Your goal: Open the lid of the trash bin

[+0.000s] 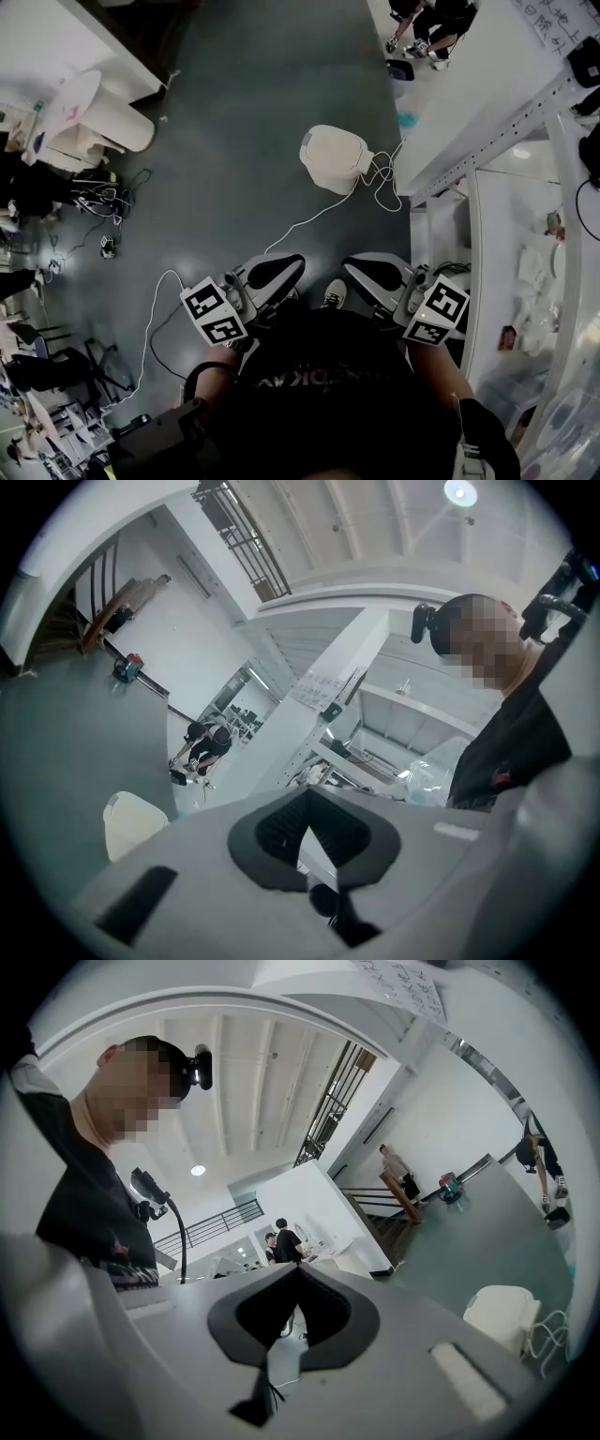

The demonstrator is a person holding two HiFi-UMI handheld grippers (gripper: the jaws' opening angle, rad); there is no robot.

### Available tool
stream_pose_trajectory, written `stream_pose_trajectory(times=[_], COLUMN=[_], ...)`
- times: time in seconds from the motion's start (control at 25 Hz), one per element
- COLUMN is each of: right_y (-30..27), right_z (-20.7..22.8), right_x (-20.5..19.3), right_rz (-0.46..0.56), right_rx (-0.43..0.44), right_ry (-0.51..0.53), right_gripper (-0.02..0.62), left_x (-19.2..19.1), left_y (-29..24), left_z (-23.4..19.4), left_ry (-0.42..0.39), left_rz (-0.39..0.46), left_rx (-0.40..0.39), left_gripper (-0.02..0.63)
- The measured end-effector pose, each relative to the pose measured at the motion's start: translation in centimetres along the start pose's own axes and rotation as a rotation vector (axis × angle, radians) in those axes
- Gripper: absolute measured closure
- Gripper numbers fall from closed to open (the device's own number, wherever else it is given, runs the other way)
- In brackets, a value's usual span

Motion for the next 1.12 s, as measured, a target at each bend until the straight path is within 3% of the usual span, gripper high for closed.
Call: stream_pose_trajectory(times=[0.52,0.76,1.12], right_y=[-0.8,-4.2,-12.4], right_z=[1.5,3.4,5.5], right_x=[1.4,2.0,2.6], right_rz=[0.083,0.122,0.131], right_rx=[-0.085,-0.174,-0.275], right_ry=[0.021,0.047,0.082], right_gripper=[0.588,0.588,0.588], left_x=[2.7,5.7,10.7], left_y=[-1.3,-1.2,0.4], left_z=[-2.3,-6.7,-14.9], left_ry=[-0.02,-0.006,-0.085], left_rz=[-0.036,-0.05,-0.13], left_rx=[-0.061,-0.106,-0.154], left_gripper=[0.604,0.604,0.604])
Point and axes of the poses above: the fingertips, and each gripper's own axes: y backward along the fingers, z to its right, x out of its top, the point moved 2 cm from there along y, backward along the fingers, and after that the axes turned 7 degrees about z, right-handed, at the moved point
